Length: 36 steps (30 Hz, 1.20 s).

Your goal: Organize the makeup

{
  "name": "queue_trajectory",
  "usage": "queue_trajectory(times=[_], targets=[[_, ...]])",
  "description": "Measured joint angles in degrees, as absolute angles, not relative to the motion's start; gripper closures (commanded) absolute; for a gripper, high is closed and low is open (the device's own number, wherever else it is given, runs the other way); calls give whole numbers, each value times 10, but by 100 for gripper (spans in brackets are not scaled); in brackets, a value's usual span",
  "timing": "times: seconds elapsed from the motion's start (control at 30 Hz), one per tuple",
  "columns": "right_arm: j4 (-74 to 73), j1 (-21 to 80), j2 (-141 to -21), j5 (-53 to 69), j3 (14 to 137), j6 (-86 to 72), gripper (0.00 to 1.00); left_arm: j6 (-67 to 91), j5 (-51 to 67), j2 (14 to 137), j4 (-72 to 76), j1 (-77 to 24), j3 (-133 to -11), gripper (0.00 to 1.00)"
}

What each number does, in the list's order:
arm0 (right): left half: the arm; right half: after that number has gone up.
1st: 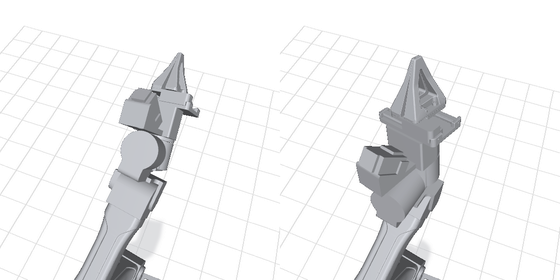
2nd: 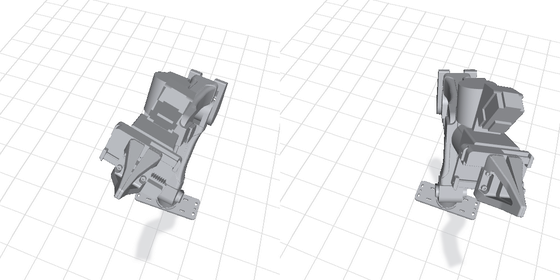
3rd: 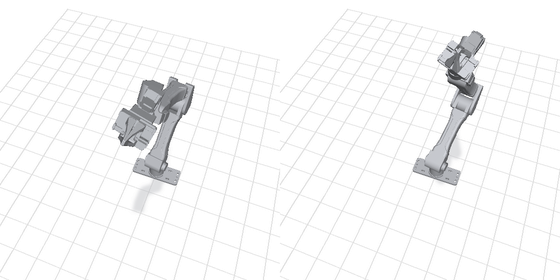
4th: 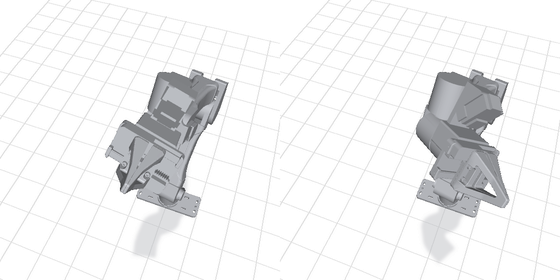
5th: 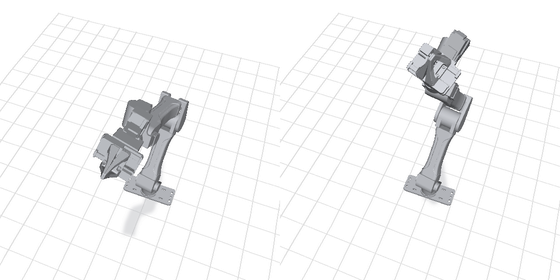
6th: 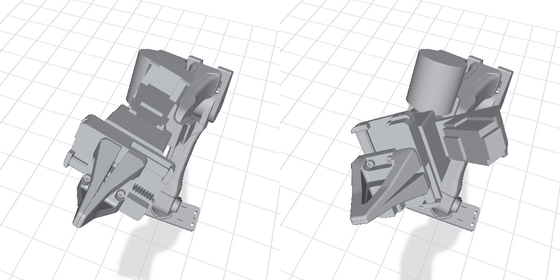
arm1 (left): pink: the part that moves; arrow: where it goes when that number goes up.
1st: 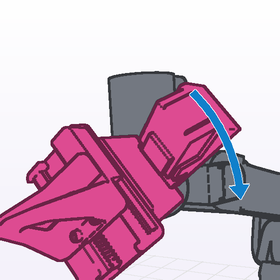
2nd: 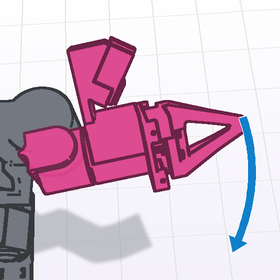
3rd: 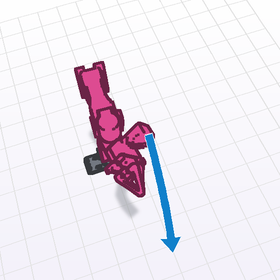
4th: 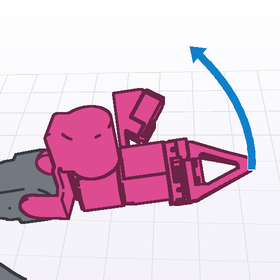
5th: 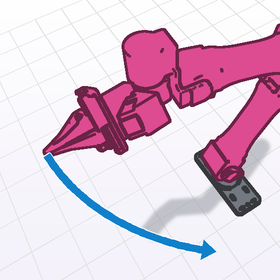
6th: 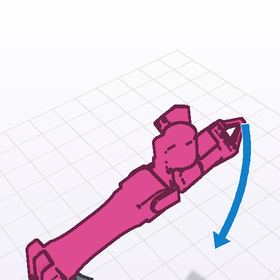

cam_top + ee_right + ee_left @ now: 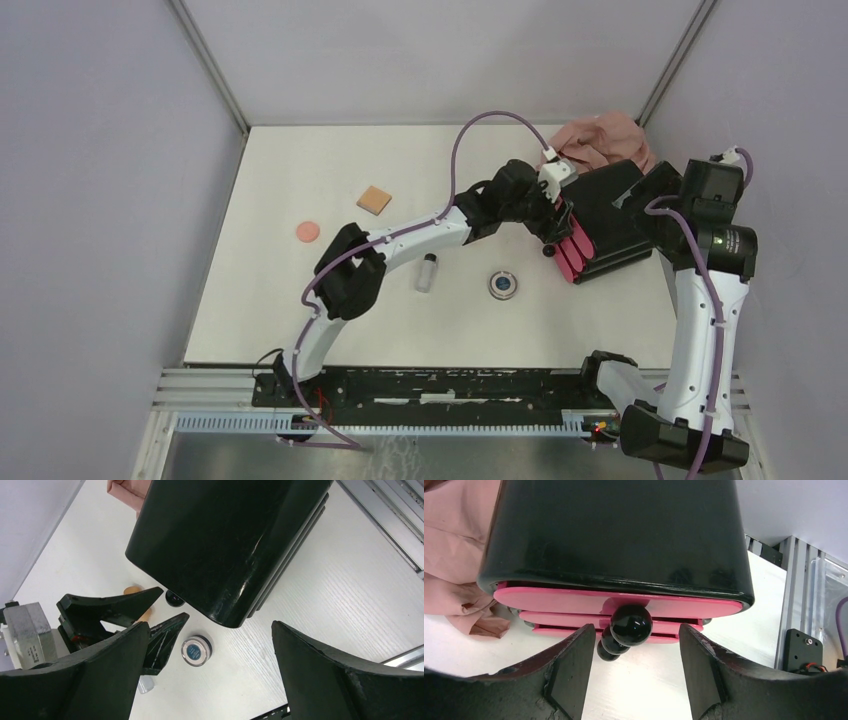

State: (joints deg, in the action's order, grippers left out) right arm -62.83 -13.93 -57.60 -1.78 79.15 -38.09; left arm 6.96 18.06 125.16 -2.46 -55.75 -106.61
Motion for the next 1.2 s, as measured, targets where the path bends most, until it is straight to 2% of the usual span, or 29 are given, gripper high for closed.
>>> queue_trajectory(times=[0.33, 0.4, 0.6, 0.73, 0.8, 0.87, 1.03, 1.2], targets=[[-637, -139, -578, -15, 788, -376, 1, 70, 181, 1291, -41, -557, -1110, 38], [-637, -140, -578, -14, 788, -376, 1, 70, 181, 1293, -41, -557, -1114, 44], [-638, -140, -578, -12, 782, -376, 1, 70, 181, 1303, -41, -557, -1121, 49], [-639, -140, -578, -10, 782, -376, 1, 70, 182, 1307, -41, -558, -1123, 68], [-639, -140, -578, -10, 782, -376, 1, 70, 182, 1307, -41, -560, -1123, 82], [-639, -140, -578, -9, 782, -376, 1, 70, 181, 1307, -40, -560, -1123, 90], [-639, -140, -578, -6, 780, -376, 1, 70, 179, 1284, -3, -560, -1073, 96], [-636, -140, -578, 1, 761, -374, 1, 70, 162, 1214, 18, -560, -971, 97]])
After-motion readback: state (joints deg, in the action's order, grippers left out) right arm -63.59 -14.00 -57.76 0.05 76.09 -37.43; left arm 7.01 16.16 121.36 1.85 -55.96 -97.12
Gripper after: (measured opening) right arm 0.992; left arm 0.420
